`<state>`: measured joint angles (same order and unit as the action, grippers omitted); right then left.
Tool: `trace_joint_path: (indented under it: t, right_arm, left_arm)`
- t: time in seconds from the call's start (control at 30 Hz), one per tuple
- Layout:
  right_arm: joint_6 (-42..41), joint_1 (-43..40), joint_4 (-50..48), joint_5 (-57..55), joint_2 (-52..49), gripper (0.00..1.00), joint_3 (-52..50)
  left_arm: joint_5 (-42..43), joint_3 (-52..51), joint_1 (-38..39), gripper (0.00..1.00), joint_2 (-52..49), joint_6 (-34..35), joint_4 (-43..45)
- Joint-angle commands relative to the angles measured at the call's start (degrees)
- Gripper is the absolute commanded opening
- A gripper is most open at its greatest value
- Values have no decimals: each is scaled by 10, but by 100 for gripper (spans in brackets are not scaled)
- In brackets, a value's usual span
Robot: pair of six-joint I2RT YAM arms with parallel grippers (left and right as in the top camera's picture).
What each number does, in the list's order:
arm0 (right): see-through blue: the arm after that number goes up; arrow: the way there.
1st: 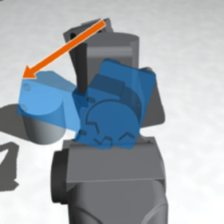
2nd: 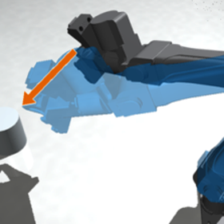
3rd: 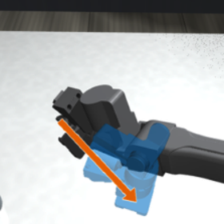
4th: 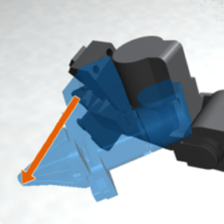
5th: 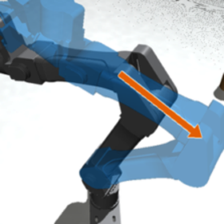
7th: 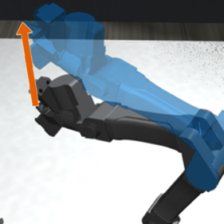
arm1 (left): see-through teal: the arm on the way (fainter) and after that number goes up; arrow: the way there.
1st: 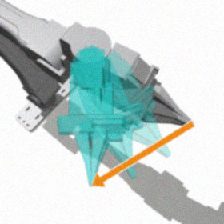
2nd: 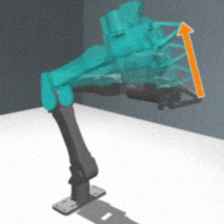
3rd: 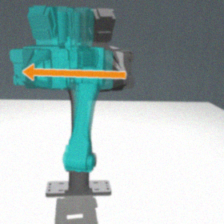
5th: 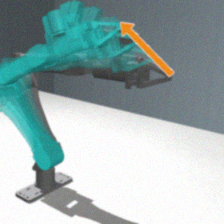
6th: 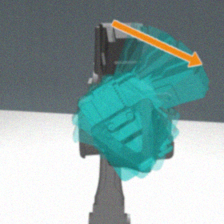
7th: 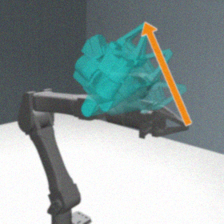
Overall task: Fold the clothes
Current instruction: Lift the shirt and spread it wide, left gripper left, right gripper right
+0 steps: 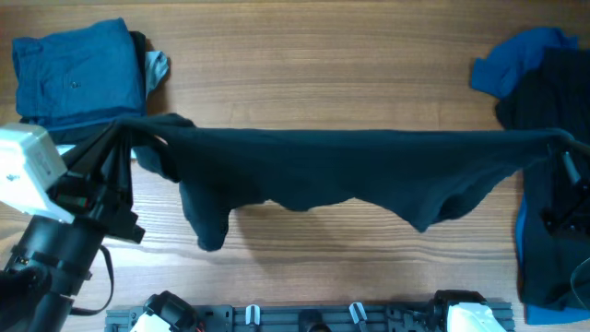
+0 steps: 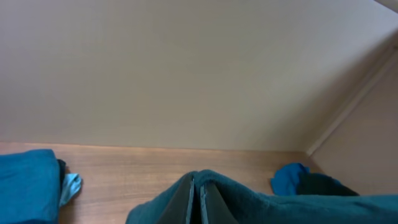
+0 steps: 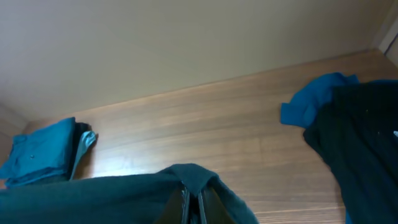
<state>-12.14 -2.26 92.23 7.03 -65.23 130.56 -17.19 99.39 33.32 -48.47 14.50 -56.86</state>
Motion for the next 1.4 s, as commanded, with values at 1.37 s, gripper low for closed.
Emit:
trace_joint_path:
  t: [1.37]
  right_arm:
    - [57, -3, -25, 90, -61, 4, 8]
  left_arm:
    - [-93, 100, 3, 4, -160, -6, -22]
